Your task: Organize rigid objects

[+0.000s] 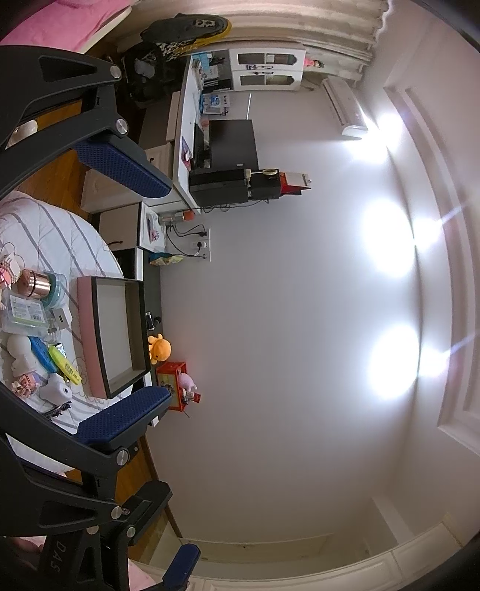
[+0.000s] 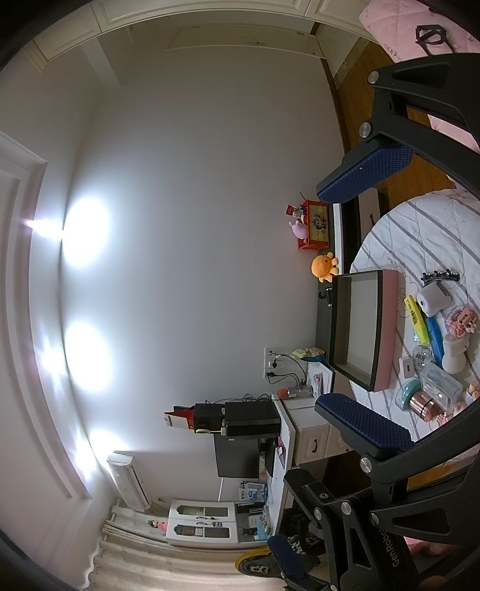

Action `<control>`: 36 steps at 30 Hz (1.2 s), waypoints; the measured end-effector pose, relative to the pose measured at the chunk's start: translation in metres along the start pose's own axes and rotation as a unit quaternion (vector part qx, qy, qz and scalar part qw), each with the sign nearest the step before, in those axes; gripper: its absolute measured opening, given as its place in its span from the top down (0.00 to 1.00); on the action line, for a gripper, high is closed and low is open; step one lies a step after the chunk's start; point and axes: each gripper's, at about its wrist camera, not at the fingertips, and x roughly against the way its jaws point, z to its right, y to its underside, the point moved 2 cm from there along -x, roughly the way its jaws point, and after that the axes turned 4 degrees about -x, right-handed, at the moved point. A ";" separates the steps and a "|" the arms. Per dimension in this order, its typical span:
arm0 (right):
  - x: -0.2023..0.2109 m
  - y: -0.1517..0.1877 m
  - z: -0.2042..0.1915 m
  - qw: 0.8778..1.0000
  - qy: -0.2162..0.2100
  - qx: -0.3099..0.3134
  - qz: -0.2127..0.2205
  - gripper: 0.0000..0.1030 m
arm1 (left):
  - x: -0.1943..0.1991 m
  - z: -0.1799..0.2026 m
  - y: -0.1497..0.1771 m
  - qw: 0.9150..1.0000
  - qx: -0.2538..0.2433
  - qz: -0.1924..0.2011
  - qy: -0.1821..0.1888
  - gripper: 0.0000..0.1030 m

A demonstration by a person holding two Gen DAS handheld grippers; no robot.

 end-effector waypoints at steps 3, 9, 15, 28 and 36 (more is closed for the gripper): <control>0.001 0.000 0.001 1.000 0.000 -0.001 0.000 0.00 | 0.000 0.000 0.000 1.000 0.000 0.000 0.000 0.00; 0.001 0.000 0.002 1.000 0.001 -0.001 0.000 0.00 | 0.000 0.000 0.000 1.000 0.000 0.001 -0.001 0.00; 0.000 0.000 0.002 1.000 0.000 -0.002 -0.001 0.00 | 0.001 0.000 -0.001 1.000 -0.001 0.001 -0.002 0.00; -0.003 0.003 0.000 1.000 0.001 0.003 -0.003 0.00 | 0.001 0.000 -0.003 1.000 -0.003 0.001 -0.003 0.00; -0.003 0.003 0.000 1.000 0.002 0.003 -0.006 0.00 | 0.002 -0.003 -0.002 1.000 -0.003 0.002 -0.004 0.00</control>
